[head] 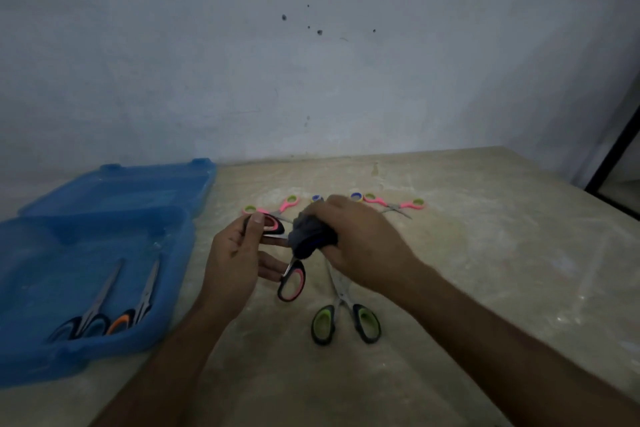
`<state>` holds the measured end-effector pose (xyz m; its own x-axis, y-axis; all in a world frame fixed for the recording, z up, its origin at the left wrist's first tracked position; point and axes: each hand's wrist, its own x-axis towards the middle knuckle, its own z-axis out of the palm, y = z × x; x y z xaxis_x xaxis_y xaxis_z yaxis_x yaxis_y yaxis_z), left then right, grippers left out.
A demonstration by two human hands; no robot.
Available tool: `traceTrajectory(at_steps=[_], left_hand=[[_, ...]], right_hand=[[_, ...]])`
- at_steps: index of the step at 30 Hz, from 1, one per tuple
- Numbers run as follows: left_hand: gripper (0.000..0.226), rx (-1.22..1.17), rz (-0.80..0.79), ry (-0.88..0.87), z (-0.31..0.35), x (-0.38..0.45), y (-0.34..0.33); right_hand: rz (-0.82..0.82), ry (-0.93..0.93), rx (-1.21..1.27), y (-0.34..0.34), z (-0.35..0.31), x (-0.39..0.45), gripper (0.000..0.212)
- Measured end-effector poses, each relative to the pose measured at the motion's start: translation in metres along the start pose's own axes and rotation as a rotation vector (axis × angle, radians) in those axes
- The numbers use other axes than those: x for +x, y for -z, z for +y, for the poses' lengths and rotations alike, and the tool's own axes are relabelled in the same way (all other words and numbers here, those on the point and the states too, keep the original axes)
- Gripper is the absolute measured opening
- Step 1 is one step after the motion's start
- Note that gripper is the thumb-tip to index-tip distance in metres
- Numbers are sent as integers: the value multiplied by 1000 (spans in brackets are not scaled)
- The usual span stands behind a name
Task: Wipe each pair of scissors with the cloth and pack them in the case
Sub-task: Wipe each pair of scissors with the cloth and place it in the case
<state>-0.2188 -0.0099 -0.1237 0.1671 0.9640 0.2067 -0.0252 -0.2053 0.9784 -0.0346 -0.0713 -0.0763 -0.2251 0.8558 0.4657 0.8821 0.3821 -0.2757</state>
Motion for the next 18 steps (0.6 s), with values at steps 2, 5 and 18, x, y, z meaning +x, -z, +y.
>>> traceTrajectory(at_steps=[2,5,18], left_hand=[[33,-1,41,-33,0,-2,-1],[34,-50,106,-38,1,-3,1],[38,-387,158,143,28,-2,-16]], right_hand=[[-2,0,-48,-15,-4,-2,39],[-104,50,-24,-19,1,-11,40],[-99,-467,684,-9,0,-21,28]])
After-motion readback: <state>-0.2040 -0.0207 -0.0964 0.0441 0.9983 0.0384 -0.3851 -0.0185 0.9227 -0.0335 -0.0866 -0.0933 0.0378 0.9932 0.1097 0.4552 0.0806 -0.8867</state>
